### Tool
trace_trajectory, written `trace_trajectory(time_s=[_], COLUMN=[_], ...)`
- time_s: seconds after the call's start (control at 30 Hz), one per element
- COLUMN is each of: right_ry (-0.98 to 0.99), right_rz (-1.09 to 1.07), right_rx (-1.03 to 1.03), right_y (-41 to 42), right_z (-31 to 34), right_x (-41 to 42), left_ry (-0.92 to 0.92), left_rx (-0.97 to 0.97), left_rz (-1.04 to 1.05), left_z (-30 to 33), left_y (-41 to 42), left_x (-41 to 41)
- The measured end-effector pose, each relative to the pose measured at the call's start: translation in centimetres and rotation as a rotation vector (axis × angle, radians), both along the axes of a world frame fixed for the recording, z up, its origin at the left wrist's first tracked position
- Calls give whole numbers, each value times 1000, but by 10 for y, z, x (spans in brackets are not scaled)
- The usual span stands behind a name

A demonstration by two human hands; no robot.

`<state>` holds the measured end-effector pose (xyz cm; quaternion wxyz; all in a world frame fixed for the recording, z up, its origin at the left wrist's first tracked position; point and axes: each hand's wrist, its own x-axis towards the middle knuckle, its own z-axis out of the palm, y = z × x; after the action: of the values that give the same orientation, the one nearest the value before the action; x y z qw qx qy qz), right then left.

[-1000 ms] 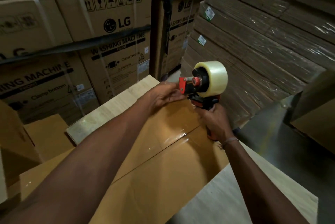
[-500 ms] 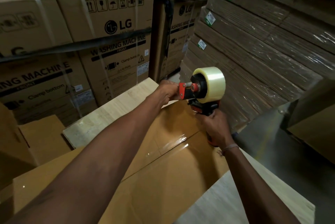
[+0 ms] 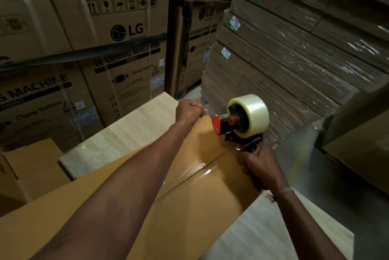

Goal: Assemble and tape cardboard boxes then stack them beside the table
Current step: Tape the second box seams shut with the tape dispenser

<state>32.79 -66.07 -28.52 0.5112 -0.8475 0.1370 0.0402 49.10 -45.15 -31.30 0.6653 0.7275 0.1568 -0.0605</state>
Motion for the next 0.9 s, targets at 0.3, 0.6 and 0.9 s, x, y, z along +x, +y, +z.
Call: trace_trajectory(time_s=[0.3, 0.6, 0.9], right_ry=[23, 28, 57], right_rz=[-26, -39, -34], right_rx=[-55, -121, -133], right_y=[6, 7, 11], right_z=[0, -1, 7], right_x=[5, 7, 6], left_ry=[33, -44, -367], left_rx=[178, 396, 686], left_rz=[-71, -135, -372], left_z=[-7, -7, -12], left_y=[2, 2, 3], left_x=[5, 3, -11])
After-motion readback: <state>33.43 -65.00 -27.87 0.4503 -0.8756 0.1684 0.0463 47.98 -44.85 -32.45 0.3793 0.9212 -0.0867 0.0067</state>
